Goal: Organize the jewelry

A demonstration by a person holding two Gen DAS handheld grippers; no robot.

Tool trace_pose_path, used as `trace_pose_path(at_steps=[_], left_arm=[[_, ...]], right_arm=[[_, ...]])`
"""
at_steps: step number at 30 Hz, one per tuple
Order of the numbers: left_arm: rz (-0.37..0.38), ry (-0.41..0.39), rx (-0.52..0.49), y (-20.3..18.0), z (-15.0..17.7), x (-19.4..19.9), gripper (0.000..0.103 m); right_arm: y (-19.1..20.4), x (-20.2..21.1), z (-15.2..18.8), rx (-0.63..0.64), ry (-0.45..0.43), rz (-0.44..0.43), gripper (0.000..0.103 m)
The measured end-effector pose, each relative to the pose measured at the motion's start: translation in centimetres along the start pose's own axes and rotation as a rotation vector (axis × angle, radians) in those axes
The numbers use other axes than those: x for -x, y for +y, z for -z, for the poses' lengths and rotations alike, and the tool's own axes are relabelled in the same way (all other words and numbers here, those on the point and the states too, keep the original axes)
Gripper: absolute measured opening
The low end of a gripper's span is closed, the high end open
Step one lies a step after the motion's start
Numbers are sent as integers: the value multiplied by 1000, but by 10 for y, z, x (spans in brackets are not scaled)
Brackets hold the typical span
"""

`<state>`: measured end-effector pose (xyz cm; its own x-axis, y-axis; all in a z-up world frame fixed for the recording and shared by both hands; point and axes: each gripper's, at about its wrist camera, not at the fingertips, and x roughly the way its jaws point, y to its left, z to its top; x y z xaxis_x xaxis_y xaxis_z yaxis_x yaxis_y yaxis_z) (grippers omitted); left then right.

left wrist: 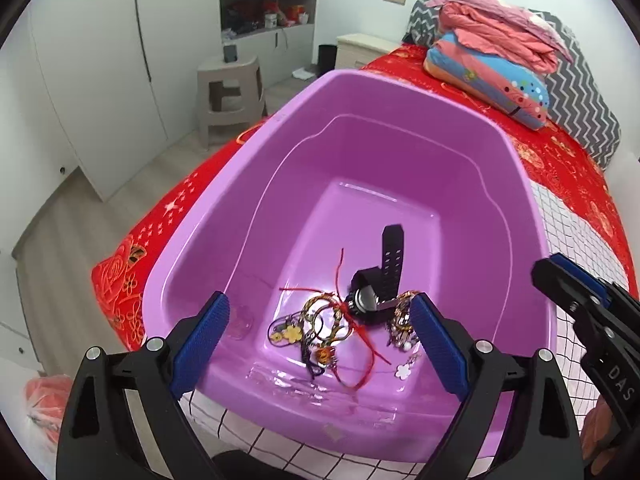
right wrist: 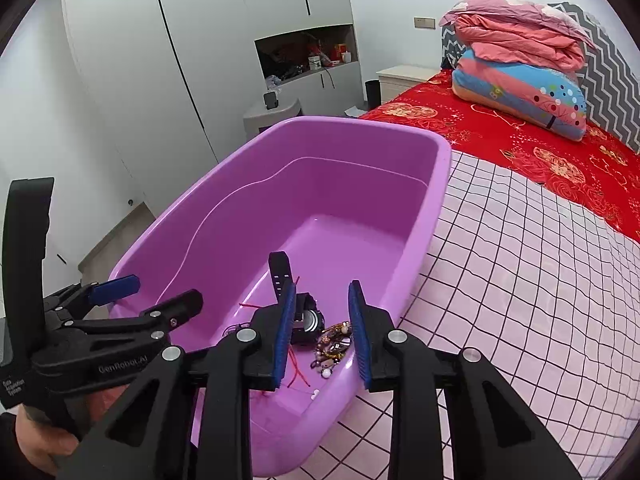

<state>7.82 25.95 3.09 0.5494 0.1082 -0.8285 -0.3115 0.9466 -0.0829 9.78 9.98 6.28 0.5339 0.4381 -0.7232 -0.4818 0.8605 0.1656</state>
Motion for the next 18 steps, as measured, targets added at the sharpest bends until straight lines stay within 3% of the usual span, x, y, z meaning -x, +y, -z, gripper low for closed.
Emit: trace_pose_path(at_steps=[4, 18], left_arm=[[-12, -3, -5, -3, 2, 4, 95], [-63, -21, 3, -11, 11, 28, 97]], right_arm=[[-4, 5, 6, -11, -5, -5, 35], [-15, 26, 23, -35, -22, 8, 42]])
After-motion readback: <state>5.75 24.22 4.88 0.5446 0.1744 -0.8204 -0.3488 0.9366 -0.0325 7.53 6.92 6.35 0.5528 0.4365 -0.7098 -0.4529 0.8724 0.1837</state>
